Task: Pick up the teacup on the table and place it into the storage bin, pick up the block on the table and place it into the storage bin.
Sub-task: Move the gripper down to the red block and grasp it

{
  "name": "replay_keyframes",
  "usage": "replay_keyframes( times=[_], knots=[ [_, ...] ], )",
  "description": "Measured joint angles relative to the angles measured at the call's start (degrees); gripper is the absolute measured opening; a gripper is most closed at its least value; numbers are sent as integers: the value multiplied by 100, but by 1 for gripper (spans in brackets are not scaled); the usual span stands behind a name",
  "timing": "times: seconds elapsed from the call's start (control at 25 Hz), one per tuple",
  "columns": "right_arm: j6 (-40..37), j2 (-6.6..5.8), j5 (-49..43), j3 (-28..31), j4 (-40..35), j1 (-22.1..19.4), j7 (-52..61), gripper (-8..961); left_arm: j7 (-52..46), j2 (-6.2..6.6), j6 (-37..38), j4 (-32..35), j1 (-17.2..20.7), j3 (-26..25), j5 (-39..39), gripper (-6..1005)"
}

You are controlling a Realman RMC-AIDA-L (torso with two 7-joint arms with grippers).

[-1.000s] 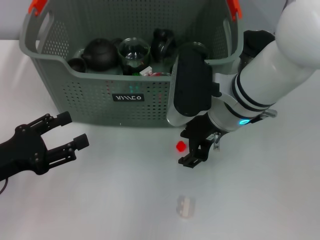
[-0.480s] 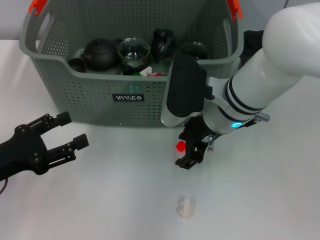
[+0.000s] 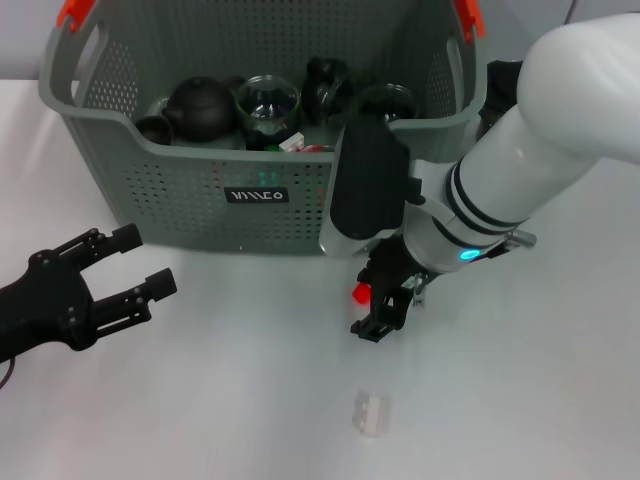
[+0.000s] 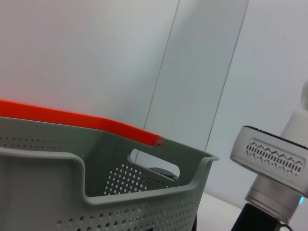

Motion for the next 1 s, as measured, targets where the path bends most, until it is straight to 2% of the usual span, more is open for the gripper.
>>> replay_keyframes(
  times=[0.52,1.0],
  knots=[
    [-262,-27,285,-153,-26,51,22,652,33,0,-15,18,10,0,0,825],
    [33,-22,270,-144,83,53,144,644,35,0,-22,27,-18,18,0,825]
  ],
)
